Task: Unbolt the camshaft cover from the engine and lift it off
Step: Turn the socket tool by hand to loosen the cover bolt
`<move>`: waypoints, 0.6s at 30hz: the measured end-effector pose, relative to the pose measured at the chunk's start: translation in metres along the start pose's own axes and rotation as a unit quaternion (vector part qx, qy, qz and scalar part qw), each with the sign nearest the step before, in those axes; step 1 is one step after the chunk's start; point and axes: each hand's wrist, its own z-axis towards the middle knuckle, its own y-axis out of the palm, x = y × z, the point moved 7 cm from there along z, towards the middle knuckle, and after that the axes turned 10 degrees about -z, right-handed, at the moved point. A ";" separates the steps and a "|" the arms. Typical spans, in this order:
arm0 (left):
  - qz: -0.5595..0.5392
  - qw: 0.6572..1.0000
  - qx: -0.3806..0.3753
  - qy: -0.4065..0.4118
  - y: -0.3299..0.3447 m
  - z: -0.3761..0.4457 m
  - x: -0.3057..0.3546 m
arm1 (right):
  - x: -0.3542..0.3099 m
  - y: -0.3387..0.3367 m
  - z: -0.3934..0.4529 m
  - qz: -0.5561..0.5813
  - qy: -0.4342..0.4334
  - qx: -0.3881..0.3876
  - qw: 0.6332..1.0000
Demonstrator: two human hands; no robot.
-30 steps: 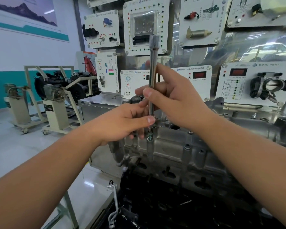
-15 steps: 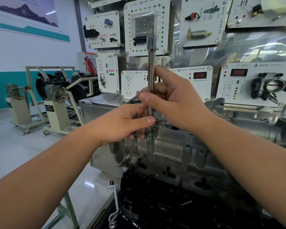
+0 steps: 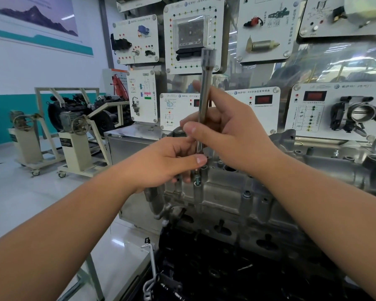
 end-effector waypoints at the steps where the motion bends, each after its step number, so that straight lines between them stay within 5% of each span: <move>1: 0.003 1.000 0.004 0.005 0.000 0.000 0.000 | 0.002 -0.002 0.001 -0.006 0.006 0.013 1.000; 10: -0.027 0.999 -0.020 -0.032 0.001 -0.001 -0.001 | 0.004 0.005 0.001 -0.016 0.035 -0.042 0.998; 18: -0.033 0.999 0.001 -0.015 0.002 0.002 0.001 | 0.000 -0.004 0.002 -0.048 -0.010 0.017 0.999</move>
